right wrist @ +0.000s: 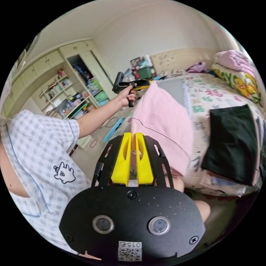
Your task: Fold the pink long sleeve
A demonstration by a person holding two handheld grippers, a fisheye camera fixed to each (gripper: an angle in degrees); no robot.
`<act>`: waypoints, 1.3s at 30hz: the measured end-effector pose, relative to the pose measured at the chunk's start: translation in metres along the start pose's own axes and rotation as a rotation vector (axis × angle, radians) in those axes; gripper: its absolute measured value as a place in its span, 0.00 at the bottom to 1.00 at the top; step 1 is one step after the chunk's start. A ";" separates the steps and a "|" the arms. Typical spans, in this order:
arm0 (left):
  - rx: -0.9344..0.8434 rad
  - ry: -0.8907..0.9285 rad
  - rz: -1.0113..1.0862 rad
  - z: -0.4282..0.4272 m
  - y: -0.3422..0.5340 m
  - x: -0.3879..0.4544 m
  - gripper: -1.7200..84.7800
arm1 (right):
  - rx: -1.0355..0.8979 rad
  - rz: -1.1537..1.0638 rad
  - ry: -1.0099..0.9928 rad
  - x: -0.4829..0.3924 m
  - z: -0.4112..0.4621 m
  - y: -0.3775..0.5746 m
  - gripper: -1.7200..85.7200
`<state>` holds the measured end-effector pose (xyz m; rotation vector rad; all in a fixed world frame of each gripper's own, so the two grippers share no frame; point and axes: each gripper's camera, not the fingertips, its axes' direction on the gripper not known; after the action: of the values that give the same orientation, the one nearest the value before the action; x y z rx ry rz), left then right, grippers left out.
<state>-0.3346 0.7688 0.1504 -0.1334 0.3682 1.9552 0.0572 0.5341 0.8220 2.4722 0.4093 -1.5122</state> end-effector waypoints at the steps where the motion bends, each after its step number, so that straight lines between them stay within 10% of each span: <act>1: 0.003 -0.008 -0.039 -0.011 0.013 -0.018 0.07 | -0.037 -0.012 -0.028 -0.005 0.021 0.001 0.03; 7: -0.001 0.169 -0.415 -0.046 0.124 -0.161 0.08 | -0.454 -0.041 -0.030 -0.040 0.197 0.041 0.04; 19: 0.096 0.420 -0.473 -0.059 0.126 -0.195 0.27 | -0.518 0.010 -0.013 -0.038 0.239 0.042 0.04; 27: -0.094 0.107 -0.305 -0.051 0.091 -0.160 0.08 | -0.525 -0.016 0.016 -0.049 0.264 0.044 0.05; 39: -0.246 -0.322 -0.194 -0.024 0.092 -0.124 0.10 | -0.813 -0.028 0.105 -0.027 0.360 0.034 0.08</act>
<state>-0.3701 0.6192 0.1782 -0.0098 -0.0946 1.7856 -0.2429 0.3827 0.6859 1.8880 0.8728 -0.9412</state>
